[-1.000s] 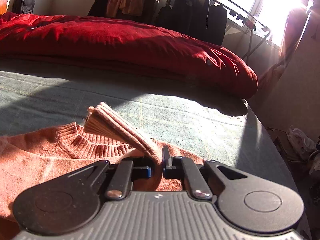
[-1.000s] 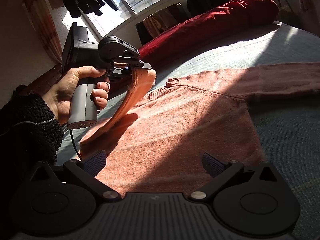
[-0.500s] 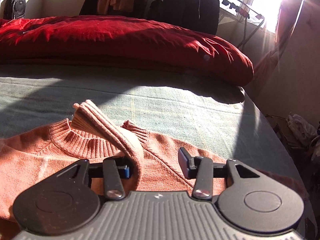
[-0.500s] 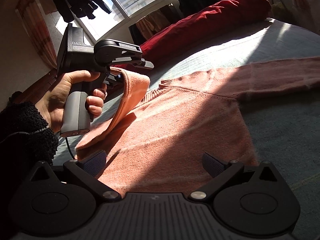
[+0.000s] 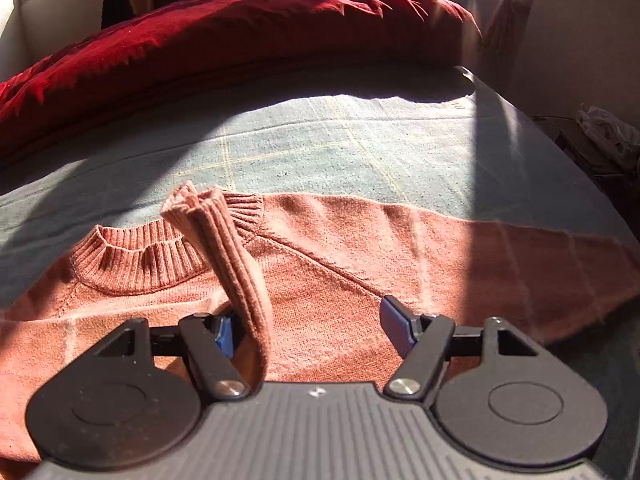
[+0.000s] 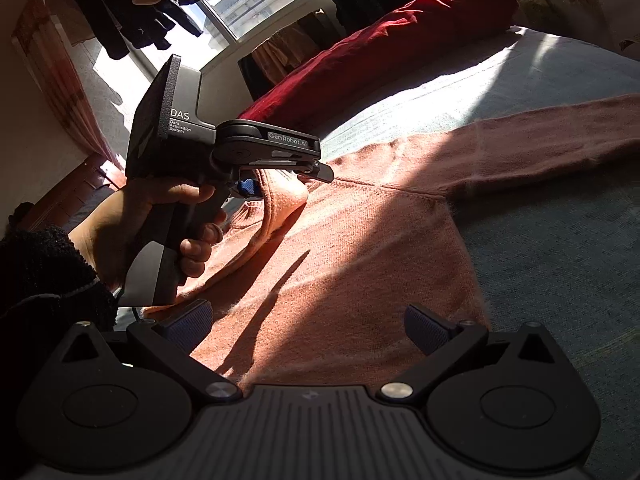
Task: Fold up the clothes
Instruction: 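Lay the sleeve across the sweater body and open the left gripper, then lift the left gripper away from the folded sleeve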
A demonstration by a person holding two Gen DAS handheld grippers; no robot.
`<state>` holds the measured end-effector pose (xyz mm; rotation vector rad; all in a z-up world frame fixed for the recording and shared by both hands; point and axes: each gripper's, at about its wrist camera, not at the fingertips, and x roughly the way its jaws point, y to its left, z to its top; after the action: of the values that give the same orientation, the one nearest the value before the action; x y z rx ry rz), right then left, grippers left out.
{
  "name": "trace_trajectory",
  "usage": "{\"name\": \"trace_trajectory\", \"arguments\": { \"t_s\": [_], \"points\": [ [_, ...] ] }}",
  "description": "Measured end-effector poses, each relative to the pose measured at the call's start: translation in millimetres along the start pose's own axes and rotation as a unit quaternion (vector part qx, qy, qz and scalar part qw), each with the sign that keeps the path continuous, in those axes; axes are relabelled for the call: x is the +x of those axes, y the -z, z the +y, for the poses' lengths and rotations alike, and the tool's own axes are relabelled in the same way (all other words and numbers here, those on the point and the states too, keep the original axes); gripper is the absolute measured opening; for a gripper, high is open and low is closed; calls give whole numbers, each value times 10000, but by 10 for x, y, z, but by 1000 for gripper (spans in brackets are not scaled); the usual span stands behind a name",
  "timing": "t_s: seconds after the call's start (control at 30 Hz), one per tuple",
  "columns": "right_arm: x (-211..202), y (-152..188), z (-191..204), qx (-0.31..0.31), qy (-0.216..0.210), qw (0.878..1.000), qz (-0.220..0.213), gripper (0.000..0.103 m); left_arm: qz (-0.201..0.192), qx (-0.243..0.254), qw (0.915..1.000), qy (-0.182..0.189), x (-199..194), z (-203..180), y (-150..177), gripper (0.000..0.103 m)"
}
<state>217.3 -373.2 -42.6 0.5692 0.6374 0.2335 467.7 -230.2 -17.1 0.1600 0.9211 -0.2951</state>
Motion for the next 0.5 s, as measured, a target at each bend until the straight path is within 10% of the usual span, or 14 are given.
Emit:
{"name": "trace_trajectory", "arguments": {
  "t_s": [0.5],
  "points": [
    [22,-13,19,-9,-25,10000,17,103,-200,-166,9996,111,-263,99,-15,71]
  ]
}}
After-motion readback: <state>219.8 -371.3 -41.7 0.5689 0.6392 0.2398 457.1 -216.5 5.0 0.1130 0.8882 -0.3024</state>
